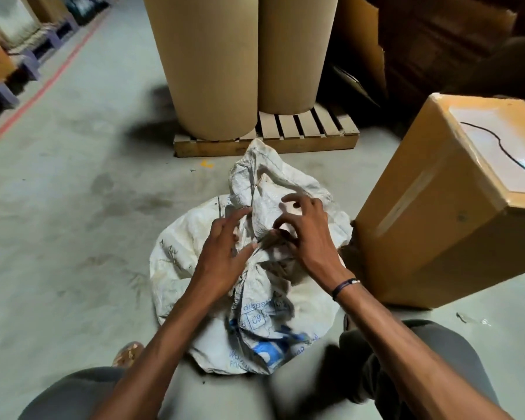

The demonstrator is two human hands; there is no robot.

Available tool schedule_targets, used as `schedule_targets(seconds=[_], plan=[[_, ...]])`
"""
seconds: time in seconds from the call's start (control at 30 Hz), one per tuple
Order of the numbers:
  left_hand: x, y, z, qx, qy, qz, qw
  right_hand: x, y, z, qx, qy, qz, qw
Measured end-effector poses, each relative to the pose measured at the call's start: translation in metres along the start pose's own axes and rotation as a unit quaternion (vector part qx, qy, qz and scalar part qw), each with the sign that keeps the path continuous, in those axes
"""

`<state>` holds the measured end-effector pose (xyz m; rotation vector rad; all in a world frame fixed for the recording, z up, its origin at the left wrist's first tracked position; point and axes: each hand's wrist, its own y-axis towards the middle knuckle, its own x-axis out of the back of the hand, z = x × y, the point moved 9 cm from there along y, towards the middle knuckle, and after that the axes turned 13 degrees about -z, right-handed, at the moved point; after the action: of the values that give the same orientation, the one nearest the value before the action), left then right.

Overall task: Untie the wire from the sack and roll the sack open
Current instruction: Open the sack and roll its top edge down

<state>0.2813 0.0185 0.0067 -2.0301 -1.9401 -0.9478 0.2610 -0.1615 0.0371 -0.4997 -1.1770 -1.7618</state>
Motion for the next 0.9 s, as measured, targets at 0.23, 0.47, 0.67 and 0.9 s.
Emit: schedule_targets(seconds=[0.23, 0.47, 0.67, 0.9], plan=[[-0.011, 0.009, -0.004, -0.009, 0.016, -0.044, 0.999, 0.012, -0.027, 0.027, 0.059, 0.04, -0.027, 0.997], [0.017, -0.012, 0.008, 0.029, -0.011, -0.04, 0.999, 0.029, -0.017, -0.028, -0.135, 0.09, -0.073, 0.984], [0.061, -0.041, 0.008, 0.118, -0.094, -0.1, 0.984, 0.043, -0.035, 0.035, 0.01, 0.118, -0.134, 0.984], [0.128, -0.065, -0.03, 0.185, -0.089, -0.257, 0.944, 0.068, -0.079, 0.081, 0.097, 0.128, -0.15, 0.976]])
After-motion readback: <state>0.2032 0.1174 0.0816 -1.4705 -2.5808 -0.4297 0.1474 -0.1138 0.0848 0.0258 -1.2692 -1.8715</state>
